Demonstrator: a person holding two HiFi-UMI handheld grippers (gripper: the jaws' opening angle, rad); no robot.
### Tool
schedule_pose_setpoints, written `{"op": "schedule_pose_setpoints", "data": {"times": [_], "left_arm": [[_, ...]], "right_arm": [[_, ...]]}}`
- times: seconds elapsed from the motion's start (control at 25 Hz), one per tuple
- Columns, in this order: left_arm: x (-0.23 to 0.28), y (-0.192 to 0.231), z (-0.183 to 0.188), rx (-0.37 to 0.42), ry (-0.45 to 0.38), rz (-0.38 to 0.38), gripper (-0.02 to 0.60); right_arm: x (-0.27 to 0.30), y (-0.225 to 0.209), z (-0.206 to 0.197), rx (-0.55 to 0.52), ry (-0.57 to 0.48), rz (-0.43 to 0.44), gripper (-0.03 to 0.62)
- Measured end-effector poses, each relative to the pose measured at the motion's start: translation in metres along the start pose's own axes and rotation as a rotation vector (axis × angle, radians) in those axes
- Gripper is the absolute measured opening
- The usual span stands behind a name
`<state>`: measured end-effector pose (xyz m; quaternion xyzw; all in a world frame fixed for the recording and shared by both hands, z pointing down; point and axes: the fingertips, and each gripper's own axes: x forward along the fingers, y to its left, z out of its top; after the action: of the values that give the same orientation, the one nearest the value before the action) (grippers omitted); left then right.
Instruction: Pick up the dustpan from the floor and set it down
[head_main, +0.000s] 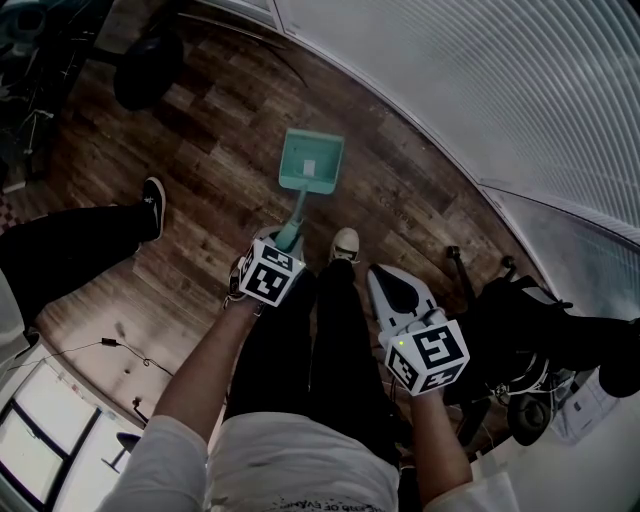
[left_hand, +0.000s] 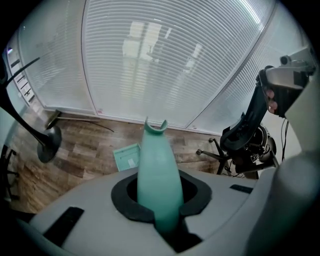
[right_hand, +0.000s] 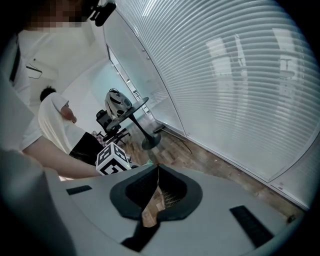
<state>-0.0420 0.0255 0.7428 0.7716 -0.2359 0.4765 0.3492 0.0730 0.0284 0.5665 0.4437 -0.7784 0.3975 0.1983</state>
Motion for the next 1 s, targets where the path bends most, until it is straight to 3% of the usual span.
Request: {"op": "schedule_pose_setpoints", "data": {"times": [0.08,0.16,1.0], "left_arm": [[0.000,-0.001,-0.001,0.003,0.010,-0.006,0.104],[0.000,-0.002,-0.004,0.003,0.018,-0.009,0.129],[-0.042,0.005,0.013,0.057,-0.070,0.056,0.230]], "right_arm": [[0.000,0.001,0.000,-0.001,0.000,0.001,0.026],[-0.001,0.001,0.000,-0.001,0.000,0.002,0.026],[-0.016,0.015,0.018,-0.025,-0.044,0.031,0.026]]}}
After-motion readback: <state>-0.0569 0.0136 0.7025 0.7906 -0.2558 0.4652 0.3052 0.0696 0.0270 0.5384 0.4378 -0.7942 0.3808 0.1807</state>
